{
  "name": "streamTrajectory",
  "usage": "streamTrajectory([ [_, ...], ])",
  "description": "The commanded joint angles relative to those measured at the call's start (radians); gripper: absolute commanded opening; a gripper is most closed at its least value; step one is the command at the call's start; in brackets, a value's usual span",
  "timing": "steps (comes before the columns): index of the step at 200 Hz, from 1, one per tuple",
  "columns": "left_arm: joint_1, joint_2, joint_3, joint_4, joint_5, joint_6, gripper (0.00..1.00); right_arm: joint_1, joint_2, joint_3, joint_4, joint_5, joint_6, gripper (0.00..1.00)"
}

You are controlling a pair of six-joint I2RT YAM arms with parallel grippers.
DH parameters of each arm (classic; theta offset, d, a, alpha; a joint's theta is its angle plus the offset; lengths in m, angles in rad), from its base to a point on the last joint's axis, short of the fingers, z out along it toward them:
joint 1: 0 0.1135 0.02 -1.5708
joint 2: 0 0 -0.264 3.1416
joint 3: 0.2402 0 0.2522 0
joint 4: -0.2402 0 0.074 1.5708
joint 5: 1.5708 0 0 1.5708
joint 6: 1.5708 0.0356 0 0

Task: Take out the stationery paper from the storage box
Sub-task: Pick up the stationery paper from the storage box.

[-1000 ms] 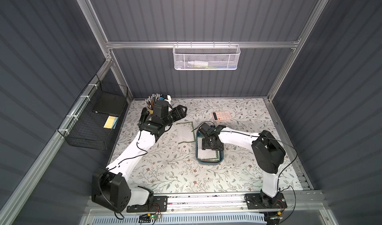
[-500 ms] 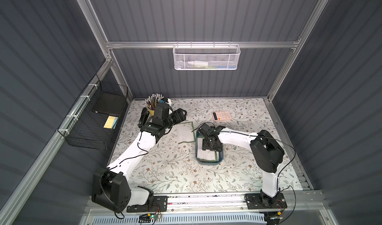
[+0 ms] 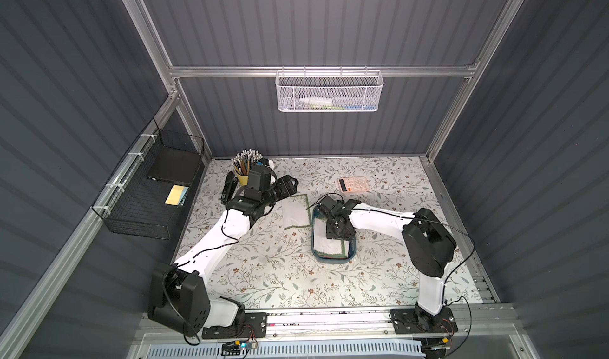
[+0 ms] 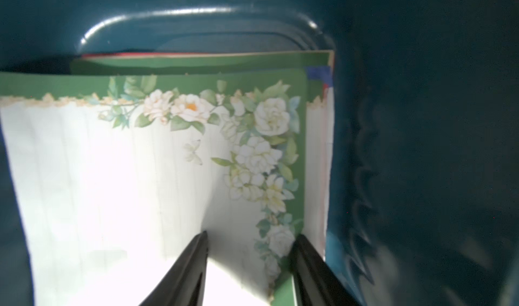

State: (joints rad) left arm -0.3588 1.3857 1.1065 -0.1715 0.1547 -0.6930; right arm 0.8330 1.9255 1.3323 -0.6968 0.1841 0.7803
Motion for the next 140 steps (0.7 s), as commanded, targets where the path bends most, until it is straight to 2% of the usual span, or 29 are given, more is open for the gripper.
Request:
streamTrajectory([
  [1, 0.000, 0.011, -0.009, -0.008, -0.008, 0.014, 0.76, 0.003, -0.036, 0.018, -0.032, 0.036, -0.002, 0.45],
  [33, 0.000, 0.013, -0.013, -0.006, -0.008, 0.013, 0.76, 0.003, -0.039, 0.011, -0.023, 0.028, -0.016, 0.37],
  [61, 0.000, 0.013, -0.018, -0.006, -0.008, 0.008, 0.76, 0.004, -0.040, 0.004, -0.012, 0.019, -0.022, 0.18],
  [82, 0.000, 0.011, -0.022, -0.007, -0.012, 0.009, 0.76, 0.005, -0.043, 0.002, -0.002, 0.014, -0.023, 0.11],
  [121, 0.000, 0.016, -0.022, -0.008, -0.011, 0.008, 0.76, 0.005, -0.049, -0.001, -0.007, 0.020, -0.026, 0.00],
  [140, 0.000, 0.019, -0.021, -0.008, -0.007, 0.008, 0.76, 0.005, -0.063, 0.001, -0.019, 0.030, -0.026, 0.00],
])
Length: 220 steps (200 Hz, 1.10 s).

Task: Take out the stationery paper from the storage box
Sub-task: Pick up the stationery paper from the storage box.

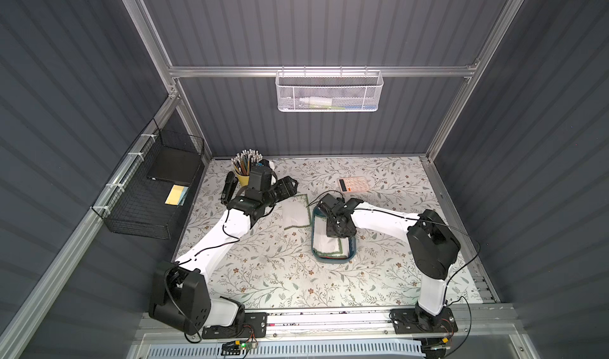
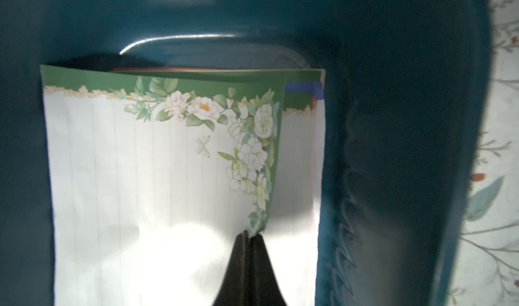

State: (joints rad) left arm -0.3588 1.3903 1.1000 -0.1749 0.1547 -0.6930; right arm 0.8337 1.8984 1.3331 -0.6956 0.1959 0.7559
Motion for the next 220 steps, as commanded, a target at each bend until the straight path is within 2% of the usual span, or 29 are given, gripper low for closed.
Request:
streamTrajectory([
  [1, 0.000, 0.016, -0.014, -0.005, -0.007, 0.009, 0.76, 0.004, -0.037, 0.001, -0.019, 0.019, -0.002, 0.00],
  [61, 0.000, 0.004, -0.022, 0.010, 0.015, 0.019, 0.76, 0.002, -0.169, 0.066, -0.074, 0.085, -0.022, 0.00],
  [121, 0.001, -0.027, -0.010, 0.093, 0.144, 0.077, 0.78, -0.001, -0.297, 0.121, -0.074, 0.113, -0.050, 0.00],
  [165, 0.005, -0.041, -0.041, 0.213, 0.324, 0.077, 0.78, -0.007, -0.389, 0.077, -0.050, 0.165, -0.058, 0.00],
  [188, 0.010, -0.027, -0.049, 0.240, 0.393, 0.078, 0.76, -0.008, -0.469, 0.036, 0.023, 0.173, -0.081, 0.00],
  [220, 0.028, 0.010, -0.100, 0.370, 0.568, 0.019, 0.72, -0.024, -0.572, -0.035, 0.133, 0.160, -0.110, 0.00],
])
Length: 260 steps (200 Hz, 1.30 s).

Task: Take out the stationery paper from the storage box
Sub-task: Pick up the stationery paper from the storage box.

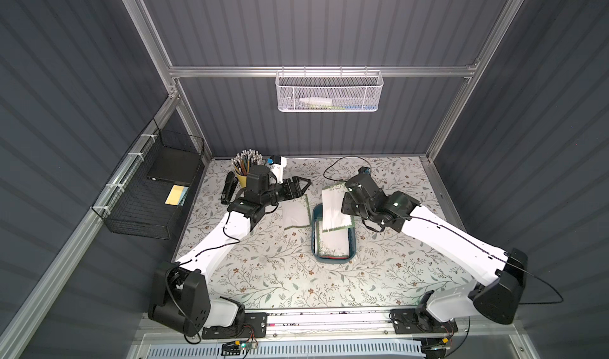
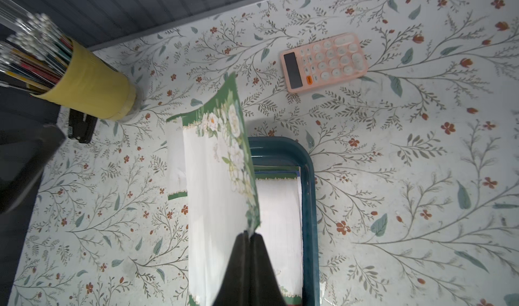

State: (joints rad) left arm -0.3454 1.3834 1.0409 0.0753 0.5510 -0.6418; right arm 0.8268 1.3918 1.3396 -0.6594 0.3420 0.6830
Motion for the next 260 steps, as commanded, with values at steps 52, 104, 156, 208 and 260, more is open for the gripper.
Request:
streamTrajectory([
  [52, 0.020, 0.058, -0.078, 0.283, 0.290, -0.129, 0.67, -0.032, -0.098, -0.061, 0.123, 0.006, -0.065, 0.00],
  [104, 0.016, 0.088, -0.148, 0.492, 0.398, -0.257, 0.68, -0.035, -0.102, -0.041, 0.147, -0.023, -0.072, 0.00],
  [156, -0.021, 0.114, -0.137, 0.452, 0.389, -0.222, 0.68, -0.035, -0.100, -0.050, 0.215, -0.096, -0.072, 0.00],
  [208, -0.039, 0.128, -0.130, 0.460, 0.383, -0.222, 0.67, -0.034, -0.076, -0.045, 0.258, -0.174, -0.063, 0.00],
  [260, -0.040, 0.099, -0.125, 0.438, 0.365, -0.220, 0.39, -0.034, -0.033, -0.051, 0.259, -0.196, -0.062, 0.00],
])
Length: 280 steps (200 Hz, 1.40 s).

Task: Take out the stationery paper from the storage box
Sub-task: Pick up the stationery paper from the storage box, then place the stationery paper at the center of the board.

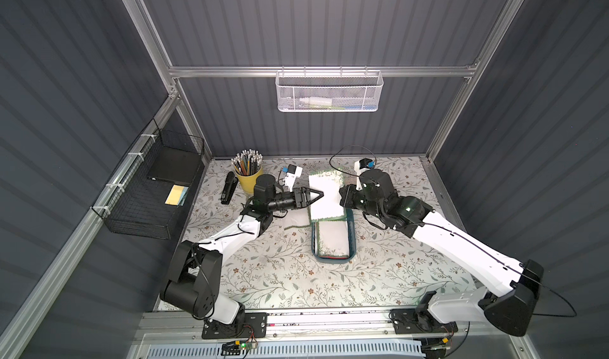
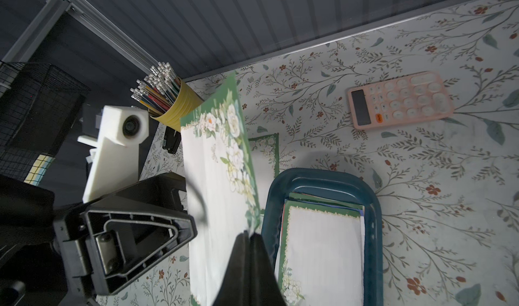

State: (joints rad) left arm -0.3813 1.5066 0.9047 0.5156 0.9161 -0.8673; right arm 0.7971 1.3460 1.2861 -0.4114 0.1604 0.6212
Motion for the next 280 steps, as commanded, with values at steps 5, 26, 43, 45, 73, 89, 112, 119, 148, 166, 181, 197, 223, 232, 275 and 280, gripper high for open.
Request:
streamTrajectory([
  [5, -0.004, -0.027, 0.012, -0.010, -0.005, 0.009, 0.34, -0.004, 0.012, 0.001, 0.012, -0.012, -0.001, 0.00],
  [26, -0.004, -0.037, 0.015, -0.063, -0.023, 0.039, 0.16, -0.004, 0.007, -0.008, 0.013, -0.003, 0.000, 0.00],
  [43, -0.004, -0.039, 0.036, -0.129, -0.037, 0.077, 0.08, -0.004, 0.001, -0.020, 0.010, 0.004, 0.000, 0.09],
  [45, -0.004, -0.039, 0.039, -0.139, -0.039, 0.085, 0.07, -0.004, 0.002, -0.021, 0.011, 0.004, 0.000, 0.10],
  [73, -0.001, -0.039, 0.091, -0.311, -0.099, 0.173, 0.00, -0.004, -0.002, -0.035, 0.010, 0.003, 0.007, 0.31],
  [89, 0.019, -0.053, 0.119, -0.389, -0.108, 0.227, 0.00, -0.004, -0.006, -0.040, 0.008, 0.006, 0.009, 0.37],
  [112, 0.082, -0.096, 0.135, -0.452, -0.118, 0.257, 0.00, -0.004, -0.008, -0.042, 0.002, 0.014, 0.010, 0.43],
  [119, 0.105, -0.103, 0.142, -0.476, -0.112, 0.270, 0.00, -0.004, -0.010, -0.042, 0.000, 0.017, 0.010, 0.44],
  [148, 0.163, -0.112, 0.181, -0.602, -0.108, 0.352, 0.00, -0.004, -0.010, -0.047, -0.003, 0.018, 0.009, 0.51],
  [166, 0.176, -0.115, 0.203, -0.667, -0.115, 0.402, 0.00, -0.004, 0.003, -0.049, -0.010, -0.002, 0.007, 0.53],
  [181, 0.186, -0.117, 0.209, -0.701, -0.132, 0.410, 0.00, -0.004, 0.031, -0.037, -0.033, -0.027, 0.005, 0.53],
  [197, 0.197, -0.096, 0.230, -0.784, -0.166, 0.457, 0.00, -0.004, 0.064, -0.022, -0.055, -0.050, 0.011, 0.53],
  [223, 0.215, -0.055, 0.233, -0.904, -0.201, 0.533, 0.00, -0.004, 0.112, 0.003, -0.083, -0.074, 0.009, 0.53],
  [232, 0.224, -0.056, 0.219, -0.922, -0.219, 0.547, 0.00, -0.004, 0.128, 0.013, -0.092, -0.086, 0.003, 0.53],
  [275, 0.284, -0.055, 0.146, -0.925, -0.256, 0.557, 0.00, -0.002, 0.166, 0.025, -0.101, -0.107, -0.009, 0.53],
  [280, 0.285, -0.043, 0.140, -0.924, -0.252, 0.563, 0.00, -0.002, 0.172, 0.023, -0.101, -0.112, -0.011, 0.53],
])
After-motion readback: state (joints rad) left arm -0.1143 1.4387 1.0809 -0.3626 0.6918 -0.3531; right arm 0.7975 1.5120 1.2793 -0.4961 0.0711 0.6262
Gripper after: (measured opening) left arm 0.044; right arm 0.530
